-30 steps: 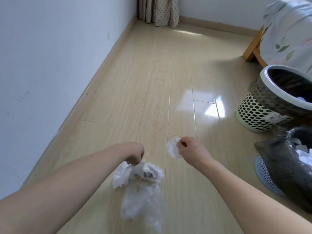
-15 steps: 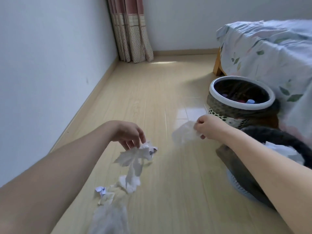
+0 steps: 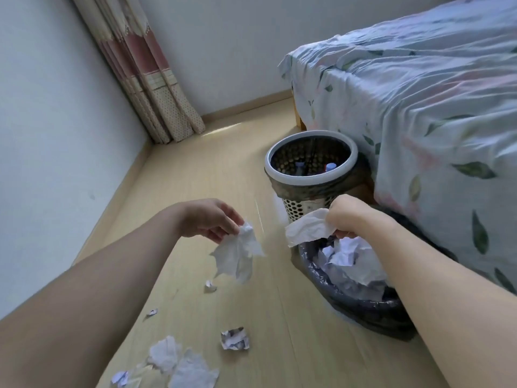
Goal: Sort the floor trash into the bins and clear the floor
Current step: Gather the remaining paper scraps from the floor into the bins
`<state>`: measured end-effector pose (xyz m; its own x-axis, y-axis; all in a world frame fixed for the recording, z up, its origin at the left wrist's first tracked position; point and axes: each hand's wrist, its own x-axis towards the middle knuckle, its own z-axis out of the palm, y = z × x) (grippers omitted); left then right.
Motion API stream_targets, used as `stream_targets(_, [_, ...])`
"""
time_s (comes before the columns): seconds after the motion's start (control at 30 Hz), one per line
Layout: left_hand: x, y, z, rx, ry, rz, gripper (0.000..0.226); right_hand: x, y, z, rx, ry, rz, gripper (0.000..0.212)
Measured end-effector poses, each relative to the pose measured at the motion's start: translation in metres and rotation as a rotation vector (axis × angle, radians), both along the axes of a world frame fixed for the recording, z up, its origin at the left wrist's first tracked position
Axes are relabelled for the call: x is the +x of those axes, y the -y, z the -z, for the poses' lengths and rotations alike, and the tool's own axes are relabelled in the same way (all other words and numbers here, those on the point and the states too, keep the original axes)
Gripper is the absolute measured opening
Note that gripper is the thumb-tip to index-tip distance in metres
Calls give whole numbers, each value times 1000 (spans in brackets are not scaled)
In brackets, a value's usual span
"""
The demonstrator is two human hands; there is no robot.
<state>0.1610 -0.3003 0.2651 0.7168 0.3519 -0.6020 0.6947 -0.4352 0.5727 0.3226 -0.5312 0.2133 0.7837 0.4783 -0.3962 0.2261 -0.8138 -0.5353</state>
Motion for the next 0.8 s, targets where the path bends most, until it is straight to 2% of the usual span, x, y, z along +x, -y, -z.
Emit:
stream_targets(0.13, [50, 31, -4, -151, 131, -28, 29, 33, 40, 10, -100, 72, 180, 18])
stream_targets(0.23, [82, 58, 0, -149, 154, 3, 27, 48, 72, 17, -136, 117, 267, 20])
stream_targets(0.3, [97, 74, 5, -166, 180, 13, 29, 50, 85, 20, -158, 116, 281, 12])
stream_targets(0.4, [117, 98, 15, -332, 283, 0, 28, 54, 95, 30, -183, 107, 289, 39])
stream_targets(0.47, [126, 117, 31, -360, 323, 30, 26, 54, 101, 32, -158, 116, 303, 46])
stream_targets(0.57, [134, 150, 79, -133, 259, 225, 27, 60, 104, 38, -78, 135, 336, 37])
stream_targets(0.7, [128, 199, 150, 173, -117, 573, 54, 56, 99, 54, -1, 107, 264, 58])
stream_targets(0.8, [127, 210, 158, 252, -161, 649, 53, 54, 88, 51, -86, 255, 244, 49])
